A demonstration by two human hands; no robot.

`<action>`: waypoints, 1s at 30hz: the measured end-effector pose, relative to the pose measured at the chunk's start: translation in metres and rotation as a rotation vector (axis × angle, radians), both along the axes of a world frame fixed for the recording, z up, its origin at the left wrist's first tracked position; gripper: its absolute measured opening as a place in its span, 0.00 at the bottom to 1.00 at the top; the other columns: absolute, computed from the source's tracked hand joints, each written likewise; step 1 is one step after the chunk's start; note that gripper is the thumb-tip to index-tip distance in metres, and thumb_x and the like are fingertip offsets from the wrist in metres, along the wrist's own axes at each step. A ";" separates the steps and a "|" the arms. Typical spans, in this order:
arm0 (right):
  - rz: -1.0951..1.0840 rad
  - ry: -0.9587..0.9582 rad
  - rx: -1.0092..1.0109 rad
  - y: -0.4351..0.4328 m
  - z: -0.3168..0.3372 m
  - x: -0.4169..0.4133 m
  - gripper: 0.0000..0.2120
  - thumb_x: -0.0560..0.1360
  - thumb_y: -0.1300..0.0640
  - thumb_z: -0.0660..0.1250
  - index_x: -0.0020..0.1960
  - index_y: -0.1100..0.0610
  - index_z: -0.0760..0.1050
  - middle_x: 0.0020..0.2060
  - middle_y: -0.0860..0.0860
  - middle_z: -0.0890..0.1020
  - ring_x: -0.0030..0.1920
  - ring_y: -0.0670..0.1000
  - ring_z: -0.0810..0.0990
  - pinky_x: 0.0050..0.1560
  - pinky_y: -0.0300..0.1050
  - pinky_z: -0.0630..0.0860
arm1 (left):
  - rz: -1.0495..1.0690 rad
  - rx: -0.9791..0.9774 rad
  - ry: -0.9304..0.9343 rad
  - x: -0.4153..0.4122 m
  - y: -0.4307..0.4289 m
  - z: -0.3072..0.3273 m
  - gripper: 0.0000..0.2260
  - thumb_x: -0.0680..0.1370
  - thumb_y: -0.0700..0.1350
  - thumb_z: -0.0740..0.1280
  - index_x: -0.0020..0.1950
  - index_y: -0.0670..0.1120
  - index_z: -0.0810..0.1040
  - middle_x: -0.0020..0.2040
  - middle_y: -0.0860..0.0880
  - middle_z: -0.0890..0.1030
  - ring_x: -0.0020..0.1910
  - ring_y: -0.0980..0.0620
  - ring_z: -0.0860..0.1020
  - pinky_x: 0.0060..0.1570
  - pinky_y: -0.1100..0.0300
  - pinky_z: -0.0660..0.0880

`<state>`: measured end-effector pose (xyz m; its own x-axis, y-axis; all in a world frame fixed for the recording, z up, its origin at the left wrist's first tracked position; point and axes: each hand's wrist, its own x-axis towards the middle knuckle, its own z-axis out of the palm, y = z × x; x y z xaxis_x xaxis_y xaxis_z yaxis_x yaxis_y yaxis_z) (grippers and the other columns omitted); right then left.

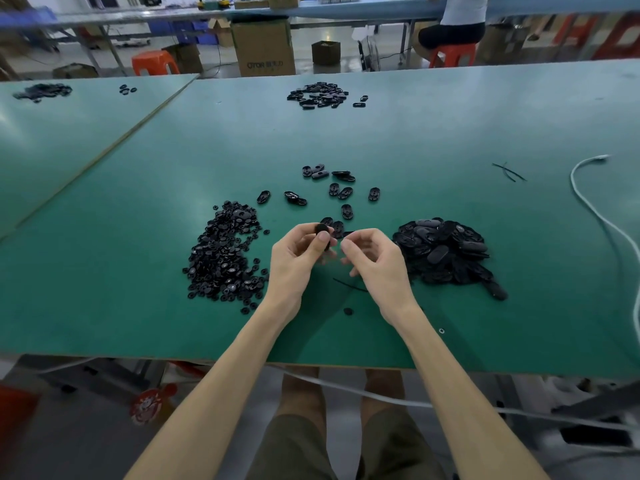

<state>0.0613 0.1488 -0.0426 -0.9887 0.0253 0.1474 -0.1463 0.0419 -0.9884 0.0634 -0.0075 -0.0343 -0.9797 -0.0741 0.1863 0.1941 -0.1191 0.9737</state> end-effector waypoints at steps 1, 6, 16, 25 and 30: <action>-0.019 0.000 -0.022 0.000 0.001 0.000 0.03 0.81 0.55 0.72 0.52 0.54 0.80 0.44 0.49 0.86 0.41 0.48 0.85 0.37 0.41 0.79 | -0.014 -0.039 0.005 0.000 0.000 0.000 0.06 0.81 0.41 0.70 0.57 0.43 0.83 0.43 0.49 0.85 0.39 0.53 0.80 0.40 0.61 0.76; -0.020 0.009 -0.011 0.000 0.000 0.001 0.04 0.82 0.54 0.71 0.51 0.54 0.81 0.40 0.47 0.86 0.38 0.44 0.83 0.35 0.40 0.77 | -0.109 -0.187 0.029 0.001 0.002 0.000 0.12 0.81 0.37 0.70 0.63 0.46 0.84 0.45 0.46 0.83 0.37 0.55 0.77 0.38 0.65 0.74; -0.049 -0.005 -0.020 0.000 0.000 0.000 0.05 0.82 0.55 0.70 0.48 0.55 0.82 0.35 0.47 0.85 0.34 0.44 0.80 0.35 0.39 0.76 | -0.140 -0.299 0.027 -0.001 0.003 -0.001 0.16 0.82 0.33 0.65 0.65 0.48 0.83 0.51 0.47 0.83 0.45 0.58 0.81 0.45 0.65 0.74; -0.055 -0.023 -0.046 0.000 0.001 0.000 0.08 0.82 0.53 0.70 0.49 0.57 0.82 0.35 0.48 0.85 0.33 0.44 0.79 0.34 0.39 0.75 | -0.147 -0.179 0.028 0.003 0.003 0.006 0.13 0.80 0.35 0.71 0.59 0.49 0.86 0.50 0.49 0.88 0.48 0.56 0.85 0.50 0.65 0.78; -0.044 -0.029 -0.036 0.000 0.000 -0.001 0.08 0.82 0.53 0.70 0.49 0.57 0.82 0.34 0.46 0.85 0.33 0.44 0.79 0.33 0.38 0.75 | -0.133 -0.146 0.005 0.004 0.003 0.008 0.13 0.79 0.35 0.71 0.56 0.52 0.86 0.49 0.48 0.88 0.48 0.55 0.85 0.49 0.64 0.79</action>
<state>0.0605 0.1492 -0.0423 -0.9904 0.0741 0.1171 -0.1166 0.0116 -0.9931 0.0678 -0.0043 -0.0263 -0.9781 0.0846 0.1904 0.1909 -0.0016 0.9816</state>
